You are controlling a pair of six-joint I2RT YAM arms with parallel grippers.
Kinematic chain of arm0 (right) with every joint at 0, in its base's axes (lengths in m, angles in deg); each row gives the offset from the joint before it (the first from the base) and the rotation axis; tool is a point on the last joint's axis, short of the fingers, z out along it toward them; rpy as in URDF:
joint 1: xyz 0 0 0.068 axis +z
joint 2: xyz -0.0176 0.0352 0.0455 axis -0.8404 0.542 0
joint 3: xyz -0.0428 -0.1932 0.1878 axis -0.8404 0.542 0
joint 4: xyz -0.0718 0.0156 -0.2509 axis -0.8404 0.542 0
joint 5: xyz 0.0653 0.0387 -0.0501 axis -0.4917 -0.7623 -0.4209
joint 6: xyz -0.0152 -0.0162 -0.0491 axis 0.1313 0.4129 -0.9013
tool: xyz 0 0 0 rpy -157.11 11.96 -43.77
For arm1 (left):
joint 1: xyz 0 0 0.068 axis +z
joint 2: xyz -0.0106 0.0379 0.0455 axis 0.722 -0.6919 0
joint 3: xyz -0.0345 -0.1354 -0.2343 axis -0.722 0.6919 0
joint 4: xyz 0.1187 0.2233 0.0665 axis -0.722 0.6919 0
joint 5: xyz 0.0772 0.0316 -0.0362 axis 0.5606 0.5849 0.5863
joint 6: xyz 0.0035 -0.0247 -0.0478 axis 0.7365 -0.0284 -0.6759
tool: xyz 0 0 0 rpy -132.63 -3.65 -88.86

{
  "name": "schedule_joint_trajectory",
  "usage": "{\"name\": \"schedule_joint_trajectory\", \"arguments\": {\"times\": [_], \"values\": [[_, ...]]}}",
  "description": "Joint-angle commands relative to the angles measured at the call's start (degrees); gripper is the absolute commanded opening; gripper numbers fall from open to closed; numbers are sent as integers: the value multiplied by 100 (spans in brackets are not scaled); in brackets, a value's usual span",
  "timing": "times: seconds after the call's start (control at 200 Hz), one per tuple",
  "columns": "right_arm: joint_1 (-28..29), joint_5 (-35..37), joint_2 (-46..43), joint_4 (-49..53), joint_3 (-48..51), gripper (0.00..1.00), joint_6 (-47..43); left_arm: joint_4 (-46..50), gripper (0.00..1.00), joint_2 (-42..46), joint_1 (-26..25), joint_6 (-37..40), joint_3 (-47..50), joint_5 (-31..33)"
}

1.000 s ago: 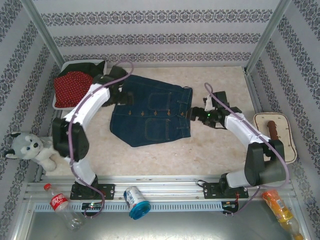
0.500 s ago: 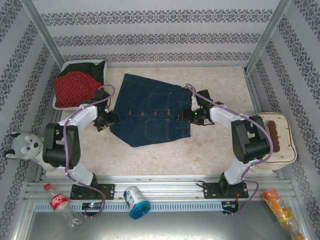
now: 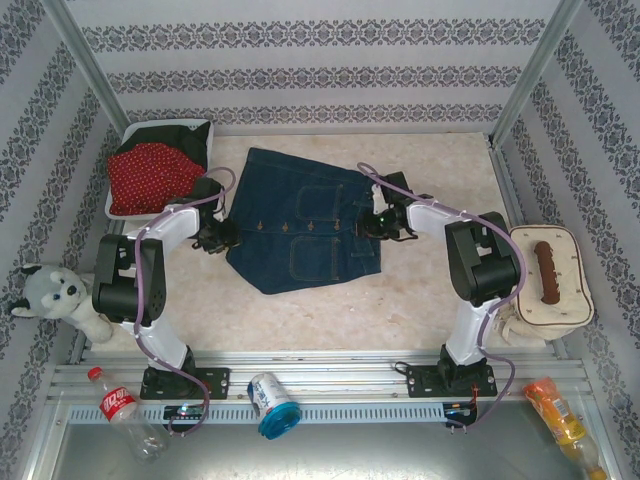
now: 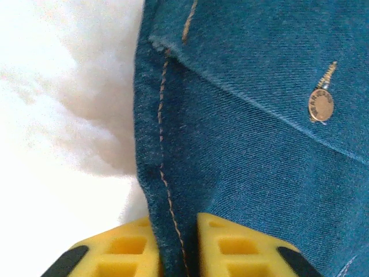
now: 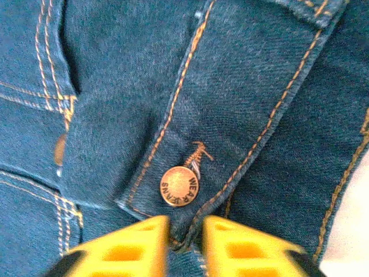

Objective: Fold and stack the skirts

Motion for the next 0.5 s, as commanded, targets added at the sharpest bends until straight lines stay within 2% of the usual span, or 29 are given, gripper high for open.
{"name": "schedule_joint_trajectory", "arguments": {"times": [0.0,0.025,0.305,0.41,0.495], "values": [[30,258,-151,19,-178,0,-139,375,4,251,46,198,-256,200],[-2,314,-286,61,-146,0,-114,447,0,318,42,217,-279,228],[-370,308,-2772,335,622,0,243,1277,0,1774,39,314,-947,84],[-521,239,-3164,242,620,0,362,1517,0,1875,39,404,-1445,42],[-652,125,-3059,4,558,0,341,1560,0,1599,39,537,-1742,-26]]}}
